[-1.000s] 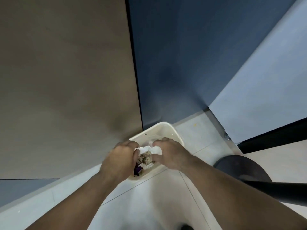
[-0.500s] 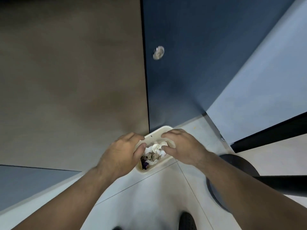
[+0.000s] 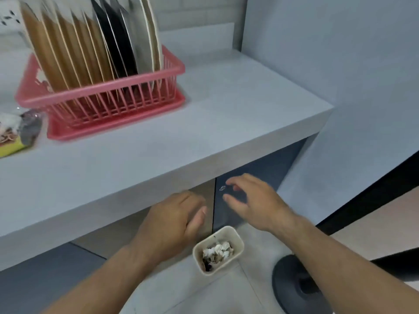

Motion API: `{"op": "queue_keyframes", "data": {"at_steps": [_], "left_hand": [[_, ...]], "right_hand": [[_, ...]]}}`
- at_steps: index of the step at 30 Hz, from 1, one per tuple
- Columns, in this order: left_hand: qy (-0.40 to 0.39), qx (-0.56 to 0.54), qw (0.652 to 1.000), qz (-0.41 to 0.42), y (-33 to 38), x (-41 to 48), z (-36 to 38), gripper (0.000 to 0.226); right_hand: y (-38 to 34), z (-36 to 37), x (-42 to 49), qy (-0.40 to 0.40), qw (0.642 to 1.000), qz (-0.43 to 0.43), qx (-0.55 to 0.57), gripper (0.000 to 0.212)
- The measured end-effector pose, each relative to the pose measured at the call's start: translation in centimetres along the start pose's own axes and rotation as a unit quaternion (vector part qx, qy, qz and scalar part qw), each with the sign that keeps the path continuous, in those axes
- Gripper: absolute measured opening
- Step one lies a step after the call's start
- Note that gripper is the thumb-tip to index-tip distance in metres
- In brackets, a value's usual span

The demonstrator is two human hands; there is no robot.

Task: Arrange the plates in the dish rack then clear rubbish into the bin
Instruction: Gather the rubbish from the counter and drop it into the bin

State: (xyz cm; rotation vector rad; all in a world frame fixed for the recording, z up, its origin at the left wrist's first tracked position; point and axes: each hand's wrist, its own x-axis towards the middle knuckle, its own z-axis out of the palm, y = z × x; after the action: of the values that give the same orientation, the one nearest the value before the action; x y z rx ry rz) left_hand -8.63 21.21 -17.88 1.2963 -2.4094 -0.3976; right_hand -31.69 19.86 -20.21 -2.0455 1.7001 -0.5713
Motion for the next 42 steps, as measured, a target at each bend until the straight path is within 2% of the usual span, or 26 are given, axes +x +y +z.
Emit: {"op": "queue_keyframes", "data": {"at_steps": [3,8,18,26,29,35,38,40,42], "left_hand": [[0.039,-0.02,0.999,-0.003,0.0,0.5,-5.4,0.028],[0.093,-0.04,0.995,-0.024,-1.8,1.8,-10.2,0.026],[0.111,-0.036,0.991,-0.06,-4.9,3.2,-11.9,0.038],[0.138,-0.027,0.984,-0.11,-9.5,1.0,-14.3,0.037],[0.156,-0.027,0.981,-0.115,-12.3,0.2,-15.6,0.027],[0.163,-0.023,0.98,-0.116,-20.7,-2.6,-19.7,0.011],[0.209,0.028,0.97,-0.123,-25.6,-3.2,-23.0,0.008],[0.22,0.062,0.962,-0.148,-29.0,-2.7,-25.0,0.013],[0.175,0.082,0.965,-0.178,-31.8,-1.6,-26.2,0.03]], "right_hand": [[-4.2,-3.4,0.8,0.024,0.999,-0.004,0.022,0.051],[-8.4,-6.0,2.2,0.065,0.997,0.007,0.041,0.047],[-11.4,-6.0,6.7,0.063,0.995,0.002,0.082,0.04],[-15.0,-3.0,9.3,0.019,0.996,-0.025,0.079,0.034],[-17.5,-1.3,10.8,0.013,0.996,-0.039,0.084,0.032],[-25.4,5.9,14.6,-0.023,0.994,-0.068,0.08,0.033],[-29.7,9.6,16.8,-0.048,0.993,-0.081,0.078,0.033],[-32.0,11.5,18.2,-0.051,0.992,-0.081,0.083,0.031],[-33.7,12.9,19.5,-0.046,0.992,-0.073,0.091,0.03]]}}
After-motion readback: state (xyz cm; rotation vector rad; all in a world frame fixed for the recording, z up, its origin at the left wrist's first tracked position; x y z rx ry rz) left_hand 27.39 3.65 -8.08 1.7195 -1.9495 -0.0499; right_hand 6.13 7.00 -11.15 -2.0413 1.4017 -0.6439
